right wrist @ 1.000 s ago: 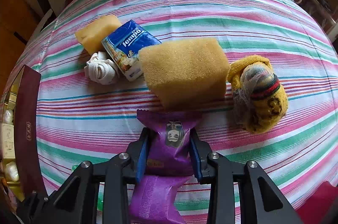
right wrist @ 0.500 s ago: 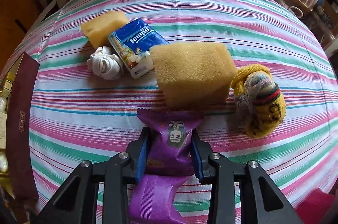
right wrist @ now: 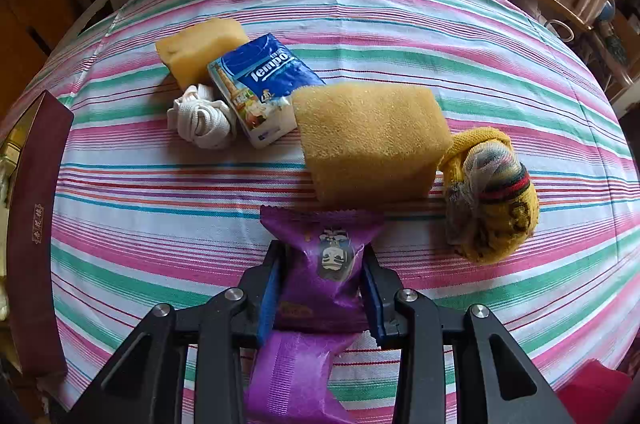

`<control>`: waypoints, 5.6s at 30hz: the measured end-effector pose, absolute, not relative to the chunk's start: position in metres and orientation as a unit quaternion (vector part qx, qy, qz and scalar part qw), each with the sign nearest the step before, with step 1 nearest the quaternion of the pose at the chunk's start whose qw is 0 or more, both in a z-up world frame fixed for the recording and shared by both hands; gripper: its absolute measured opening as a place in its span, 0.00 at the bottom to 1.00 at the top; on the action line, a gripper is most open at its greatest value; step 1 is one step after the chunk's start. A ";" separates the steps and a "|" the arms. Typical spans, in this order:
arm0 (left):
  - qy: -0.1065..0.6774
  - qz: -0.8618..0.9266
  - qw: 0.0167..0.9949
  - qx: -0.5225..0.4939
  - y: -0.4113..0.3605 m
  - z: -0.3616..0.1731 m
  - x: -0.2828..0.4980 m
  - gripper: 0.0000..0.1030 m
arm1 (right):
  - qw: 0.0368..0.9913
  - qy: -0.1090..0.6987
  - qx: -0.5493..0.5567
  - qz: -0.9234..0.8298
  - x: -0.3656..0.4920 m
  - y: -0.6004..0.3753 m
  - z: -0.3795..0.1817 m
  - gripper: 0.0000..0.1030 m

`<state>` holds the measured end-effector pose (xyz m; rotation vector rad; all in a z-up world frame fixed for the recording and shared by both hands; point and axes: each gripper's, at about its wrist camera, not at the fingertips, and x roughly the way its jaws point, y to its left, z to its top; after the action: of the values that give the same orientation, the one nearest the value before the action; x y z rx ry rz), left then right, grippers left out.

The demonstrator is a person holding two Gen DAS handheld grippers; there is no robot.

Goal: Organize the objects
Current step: 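Carry the WEIDAN bag into the gold tray and open the left tool, then carry the purple snack pack into the gold tray and open the right tool, then grasp the second purple snack pack with the left tool while the right tool returns to the table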

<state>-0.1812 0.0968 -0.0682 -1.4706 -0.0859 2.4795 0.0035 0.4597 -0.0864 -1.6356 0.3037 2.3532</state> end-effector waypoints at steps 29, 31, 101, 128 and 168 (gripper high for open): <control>0.066 0.904 0.160 -0.390 0.106 -0.023 -0.053 0.54 | 0.135 0.072 -0.562 0.813 0.003 0.462 -0.095 0.35; 0.068 0.907 0.159 -0.385 0.106 -0.021 -0.047 0.54 | 0.136 0.069 -0.562 0.813 -0.001 0.467 -0.096 0.35; -0.007 0.908 0.030 -0.417 -0.036 -0.034 -0.026 0.54 | -0.178 0.088 -0.490 0.849 -0.096 0.127 -0.046 0.62; 0.052 0.897 0.164 -0.408 0.063 -0.012 -0.017 0.54 | 0.053 0.116 -0.414 0.901 0.019 0.394 0.023 0.78; 0.052 0.716 0.413 -0.560 0.414 -0.086 -0.016 0.64 | 0.205 0.413 -0.231 0.857 0.111 0.570 0.003 0.87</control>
<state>-0.0159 0.4138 -0.0859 -1.4091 0.1303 1.7993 0.1112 0.5703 0.0027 -0.6428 1.1505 2.3898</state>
